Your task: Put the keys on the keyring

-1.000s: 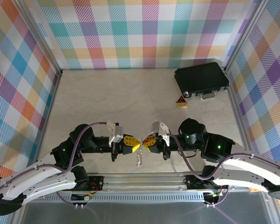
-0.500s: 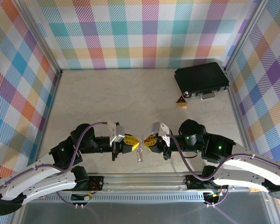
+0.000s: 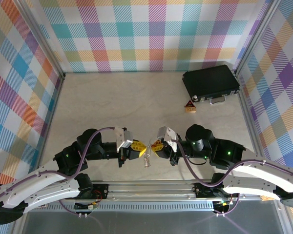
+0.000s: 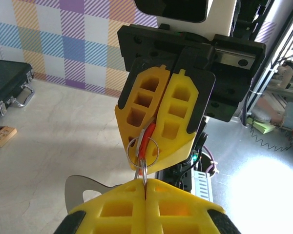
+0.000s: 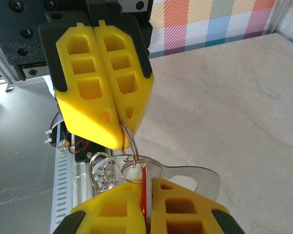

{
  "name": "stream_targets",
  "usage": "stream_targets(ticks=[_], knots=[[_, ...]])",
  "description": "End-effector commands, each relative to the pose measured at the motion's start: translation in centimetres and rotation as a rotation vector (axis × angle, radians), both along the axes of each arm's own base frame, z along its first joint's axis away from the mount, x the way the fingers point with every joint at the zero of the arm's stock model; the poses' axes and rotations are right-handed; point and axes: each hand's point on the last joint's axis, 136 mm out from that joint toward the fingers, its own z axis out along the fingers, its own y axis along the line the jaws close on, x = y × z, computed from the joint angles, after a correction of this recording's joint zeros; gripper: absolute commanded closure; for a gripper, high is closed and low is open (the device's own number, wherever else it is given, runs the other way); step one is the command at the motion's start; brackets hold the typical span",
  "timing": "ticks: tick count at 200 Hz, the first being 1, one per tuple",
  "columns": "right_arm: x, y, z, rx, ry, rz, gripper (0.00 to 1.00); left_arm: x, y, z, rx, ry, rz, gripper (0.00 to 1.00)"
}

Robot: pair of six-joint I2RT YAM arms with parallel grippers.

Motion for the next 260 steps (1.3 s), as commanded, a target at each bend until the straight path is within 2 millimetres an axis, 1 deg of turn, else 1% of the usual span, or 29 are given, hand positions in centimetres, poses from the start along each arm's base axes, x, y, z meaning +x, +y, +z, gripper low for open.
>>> stream_targets(ticks=[1,14,34,45,55,77,86,96,99,115,134,170,196,228,260], knots=[[0.6,0.0,2.0,0.016,-0.036,-0.026,1.0,1.0,0.4,-1.1,0.041,0.005,0.069,0.76],[0.8,0.3,1.5,-0.017,-0.021,-0.036,1.0,2.2,0.8,-1.8,0.064,0.005,0.139,0.63],[1.6,0.6,0.4,-0.075,-0.002,-0.068,1.0,3.6,1.4,-2.5,0.079,0.006,0.23,0.53],[2.0,0.7,-0.2,-0.107,0.005,-0.089,1.0,4.0,1.6,-2.6,0.073,0.012,0.258,0.43],[2.4,0.8,-0.7,-0.131,0.017,-0.104,1.0,4.2,1.6,-2.9,0.066,0.018,0.27,0.34],[3.5,0.7,-1.5,-0.164,0.048,-0.142,1.0,4.2,1.7,-3.3,0.055,0.033,0.277,0.22],[4.0,0.6,-1.8,-0.177,0.065,-0.163,1.0,4.3,1.9,-3.5,0.054,0.036,0.291,0.14],[4.6,0.5,-2.2,-0.186,0.083,-0.184,1.0,4.5,2.2,-3.8,0.053,0.041,0.308,0.02],[4.8,0.4,-2.3,-0.188,0.091,-0.192,1.0,4.6,2.3,-3.9,0.053,0.043,0.314,0.0],[5.8,0.2,-3.1,-0.199,0.134,-0.223,1.0,5.0,2.8,-4.2,0.049,0.047,0.351,0.0],[7.5,-0.2,-4.1,-0.211,0.195,-0.275,1.0,5.3,3.1,-4.4,0.043,0.051,0.378,0.0],[9.9,-0.5,-5.3,-0.227,0.264,-0.33,1.0,6.2,3.8,-5.0,0.036,0.055,0.447,0.0],[11.3,-0.7,-6.0,-0.239,0.295,-0.361,1.0,6.1,3.9,-4.7,0.014,0.062,0.446,0.0],[12.7,-0.2,-7.1,-0.253,0.316,-0.369,1.0,5.9,3.8,-4.7,-0.002,0.054,0.431,0.0],[14.6,0.7,-7.4,-0.244,0.324,-0.375,1.0,5.8,3.5,-4.9,-0.024,0.053,0.421,0.0]])
